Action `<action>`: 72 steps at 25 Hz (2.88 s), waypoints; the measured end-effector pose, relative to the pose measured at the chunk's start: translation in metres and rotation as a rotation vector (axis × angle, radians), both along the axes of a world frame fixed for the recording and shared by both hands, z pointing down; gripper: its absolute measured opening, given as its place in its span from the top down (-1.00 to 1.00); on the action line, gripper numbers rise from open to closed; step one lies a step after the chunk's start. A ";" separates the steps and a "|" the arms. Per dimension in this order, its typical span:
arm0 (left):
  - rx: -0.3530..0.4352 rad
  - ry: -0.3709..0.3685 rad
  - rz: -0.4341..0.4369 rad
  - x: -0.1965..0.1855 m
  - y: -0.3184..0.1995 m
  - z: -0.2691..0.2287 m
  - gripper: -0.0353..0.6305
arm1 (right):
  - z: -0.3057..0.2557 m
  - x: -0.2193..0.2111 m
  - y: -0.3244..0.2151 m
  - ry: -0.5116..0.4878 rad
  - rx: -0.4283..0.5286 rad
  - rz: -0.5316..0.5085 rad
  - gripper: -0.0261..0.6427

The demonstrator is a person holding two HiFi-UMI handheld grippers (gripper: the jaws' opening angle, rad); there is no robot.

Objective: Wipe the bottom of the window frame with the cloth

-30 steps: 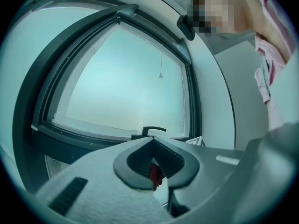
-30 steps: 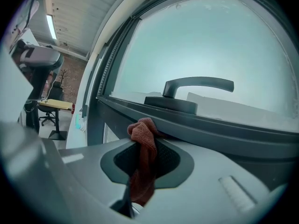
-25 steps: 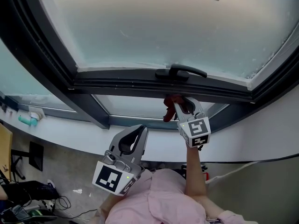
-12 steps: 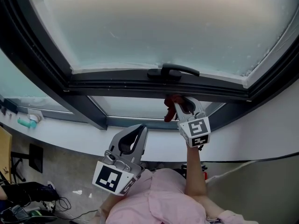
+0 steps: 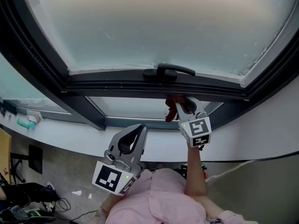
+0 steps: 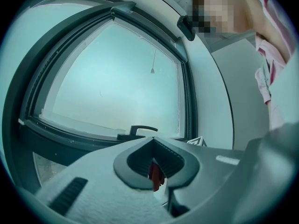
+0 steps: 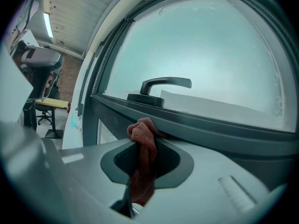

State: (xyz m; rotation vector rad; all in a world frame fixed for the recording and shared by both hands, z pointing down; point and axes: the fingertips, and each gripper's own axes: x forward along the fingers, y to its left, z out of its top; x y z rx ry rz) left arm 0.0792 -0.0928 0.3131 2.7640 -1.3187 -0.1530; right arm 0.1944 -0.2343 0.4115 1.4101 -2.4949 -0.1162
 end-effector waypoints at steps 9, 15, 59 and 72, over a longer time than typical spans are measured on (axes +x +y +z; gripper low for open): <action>0.004 -0.004 0.003 0.006 0.002 -0.001 0.90 | -0.001 0.010 0.001 -0.008 -0.007 0.011 0.72; 0.007 -0.008 0.009 0.014 0.002 0.000 0.90 | -0.002 0.013 0.000 -0.010 -0.001 0.003 0.72; 0.010 -0.020 0.010 0.064 0.005 0.001 0.90 | -0.002 0.076 0.002 -0.032 -0.002 0.026 0.72; 0.019 -0.016 0.005 0.081 0.009 0.002 0.90 | -0.002 0.100 0.003 -0.029 0.009 0.034 0.72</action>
